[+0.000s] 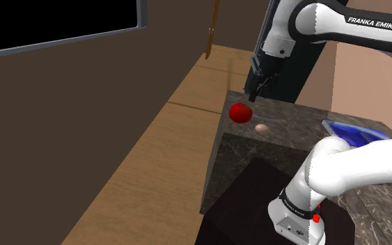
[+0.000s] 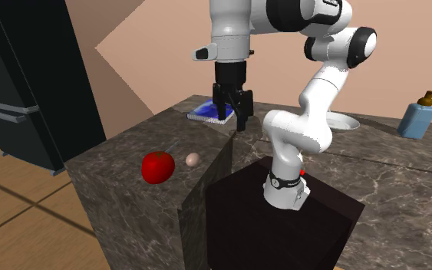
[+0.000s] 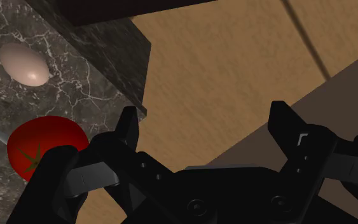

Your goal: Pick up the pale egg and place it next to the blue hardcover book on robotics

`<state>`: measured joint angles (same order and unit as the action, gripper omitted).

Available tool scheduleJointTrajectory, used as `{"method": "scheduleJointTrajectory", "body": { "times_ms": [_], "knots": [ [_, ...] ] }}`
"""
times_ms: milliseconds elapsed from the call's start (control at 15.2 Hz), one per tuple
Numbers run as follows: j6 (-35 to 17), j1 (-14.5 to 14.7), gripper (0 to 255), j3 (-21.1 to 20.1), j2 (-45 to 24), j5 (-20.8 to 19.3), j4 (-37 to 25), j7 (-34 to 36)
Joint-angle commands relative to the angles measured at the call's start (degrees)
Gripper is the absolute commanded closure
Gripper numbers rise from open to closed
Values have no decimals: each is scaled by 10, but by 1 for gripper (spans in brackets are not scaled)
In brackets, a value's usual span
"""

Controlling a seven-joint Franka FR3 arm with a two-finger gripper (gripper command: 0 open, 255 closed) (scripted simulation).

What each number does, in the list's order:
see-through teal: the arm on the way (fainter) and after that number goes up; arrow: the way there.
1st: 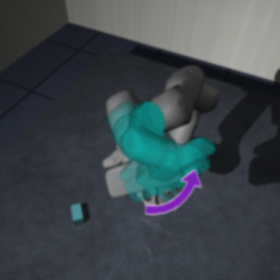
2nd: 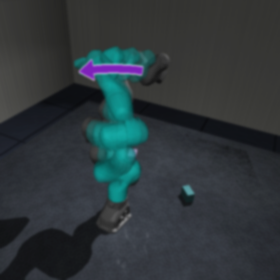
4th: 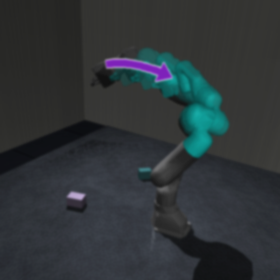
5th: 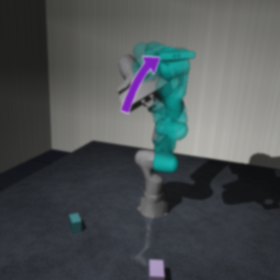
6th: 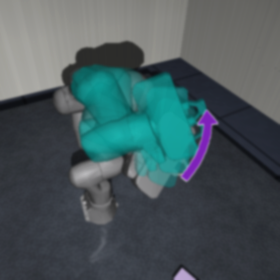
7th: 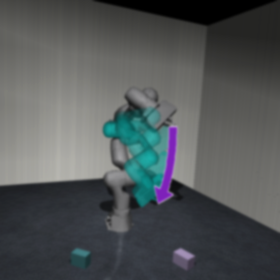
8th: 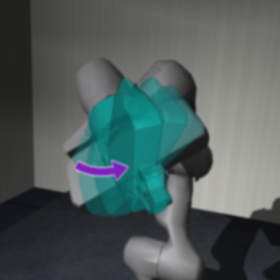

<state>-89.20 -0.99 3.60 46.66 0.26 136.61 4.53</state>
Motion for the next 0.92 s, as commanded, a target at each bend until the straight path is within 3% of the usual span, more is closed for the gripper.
{"method": "scheduleJointTrajectory", "body": {
  "times_ms": [0,858],
  "knots": [
    [0,0,0,0,0,0,0,0],
    [-165,-56,0,137,-53,-115,116,-144]
  ]
}}
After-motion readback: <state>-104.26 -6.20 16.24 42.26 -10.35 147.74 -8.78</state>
